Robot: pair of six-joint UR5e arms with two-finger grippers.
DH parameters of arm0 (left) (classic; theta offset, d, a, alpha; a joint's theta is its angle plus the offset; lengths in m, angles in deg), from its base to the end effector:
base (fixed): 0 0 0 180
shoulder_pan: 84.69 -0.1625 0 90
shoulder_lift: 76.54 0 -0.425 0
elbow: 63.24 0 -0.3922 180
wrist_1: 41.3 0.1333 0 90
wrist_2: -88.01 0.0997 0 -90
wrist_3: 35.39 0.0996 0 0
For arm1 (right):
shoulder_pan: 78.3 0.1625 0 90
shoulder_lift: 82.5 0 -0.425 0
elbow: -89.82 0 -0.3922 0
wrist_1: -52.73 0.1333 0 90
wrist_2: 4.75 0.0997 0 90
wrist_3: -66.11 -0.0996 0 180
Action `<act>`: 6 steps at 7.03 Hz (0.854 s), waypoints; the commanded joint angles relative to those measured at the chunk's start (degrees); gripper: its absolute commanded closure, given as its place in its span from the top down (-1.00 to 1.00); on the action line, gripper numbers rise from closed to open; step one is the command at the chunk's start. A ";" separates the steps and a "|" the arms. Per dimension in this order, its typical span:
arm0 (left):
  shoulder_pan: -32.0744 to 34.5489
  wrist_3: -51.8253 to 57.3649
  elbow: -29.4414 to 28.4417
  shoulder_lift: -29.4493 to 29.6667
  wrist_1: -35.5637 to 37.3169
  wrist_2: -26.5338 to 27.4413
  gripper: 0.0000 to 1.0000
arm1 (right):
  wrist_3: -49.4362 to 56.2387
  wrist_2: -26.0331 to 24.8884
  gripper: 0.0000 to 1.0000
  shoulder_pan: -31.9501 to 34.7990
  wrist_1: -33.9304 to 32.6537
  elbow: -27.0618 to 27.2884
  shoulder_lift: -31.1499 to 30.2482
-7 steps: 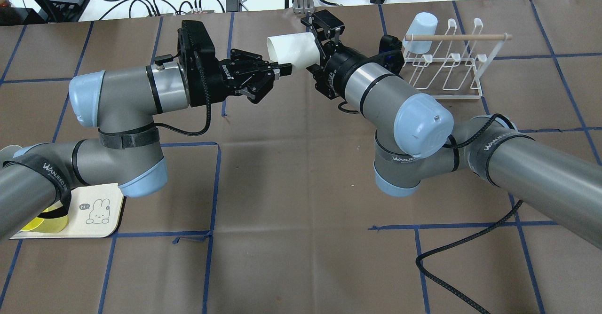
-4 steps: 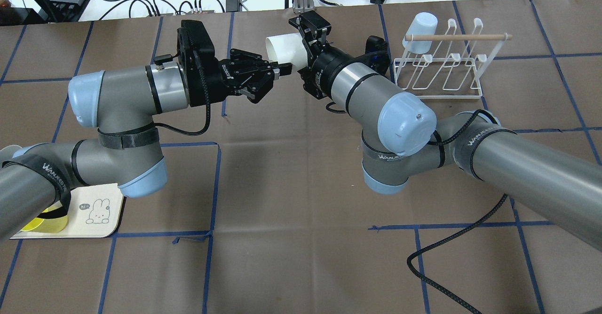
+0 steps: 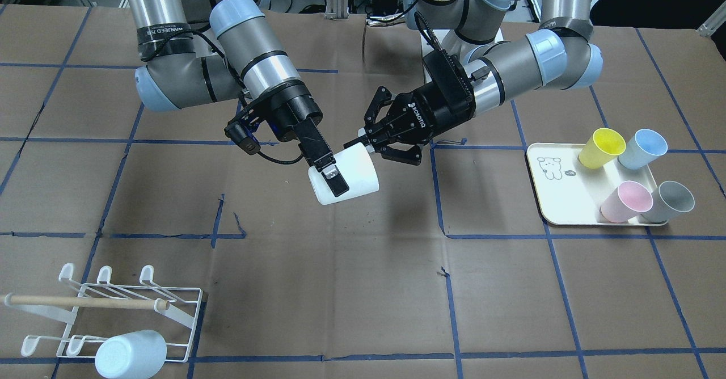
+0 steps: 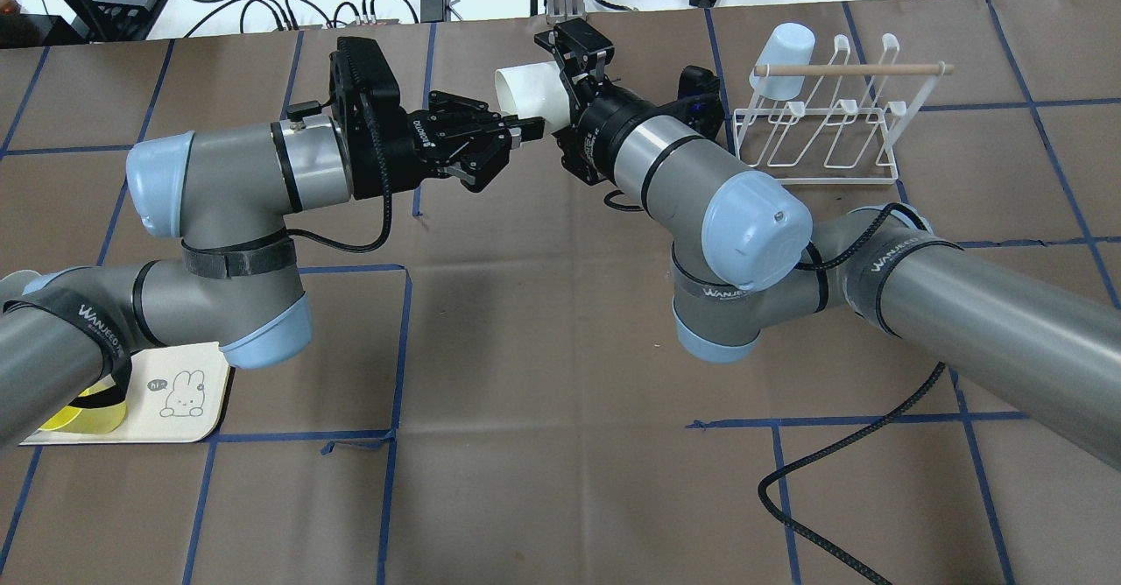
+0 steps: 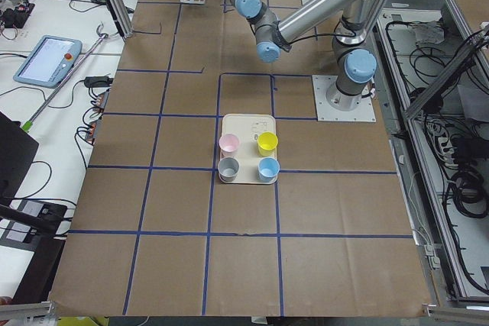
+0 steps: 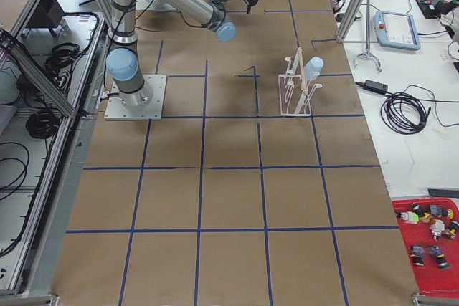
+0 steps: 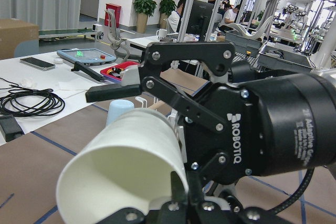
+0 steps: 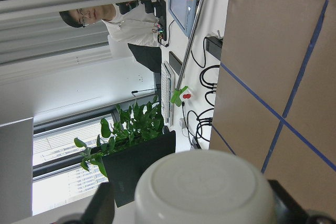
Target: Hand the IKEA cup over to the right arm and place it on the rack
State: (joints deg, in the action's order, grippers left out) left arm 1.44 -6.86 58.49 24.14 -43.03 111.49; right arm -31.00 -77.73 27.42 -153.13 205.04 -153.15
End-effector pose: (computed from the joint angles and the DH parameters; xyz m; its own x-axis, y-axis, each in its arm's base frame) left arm -0.1927 -0.4803 0.3595 -0.4107 0.8852 0.2184 0.1698 0.3096 -0.9356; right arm 0.3033 -0.4781 0.3521 0.0184 0.3715 -0.9282 0.8496 0.4837 0.2104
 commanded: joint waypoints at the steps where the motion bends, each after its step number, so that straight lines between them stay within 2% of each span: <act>1: 0.01 -0.32 0.00 -0.04 0.06 0.07 -0.87 | -0.02 0.03 0.98 0.02 0.28 0.36 -0.55; 2: 0.01 -0.32 0.00 -0.04 0.06 0.07 -0.87 | 0.07 0.03 0.98 0.02 0.46 0.53 -1.07; 3: 0.01 -0.32 0.00 -0.04 0.06 0.07 -0.86 | 0.42 -0.05 0.78 0.02 0.46 0.53 -1.08; 4: 0.01 -0.40 0.00 -0.04 0.06 0.16 -0.86 | 0.60 0.03 0.29 0.02 0.46 0.53 -1.08; 5: 0.01 -0.40 0.00 -0.04 0.06 0.16 -0.85 | 0.69 -0.05 0.04 0.02 0.46 0.53 -0.99; 6: 0.01 -0.40 0.00 -0.04 0.06 0.16 -0.83 | 0.77 0.03 -0.10 0.02 0.46 0.53 -0.99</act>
State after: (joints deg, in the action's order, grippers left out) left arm 1.45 -7.26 58.48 24.08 -42.97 111.63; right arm -30.34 -77.76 27.44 -152.67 205.58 -154.15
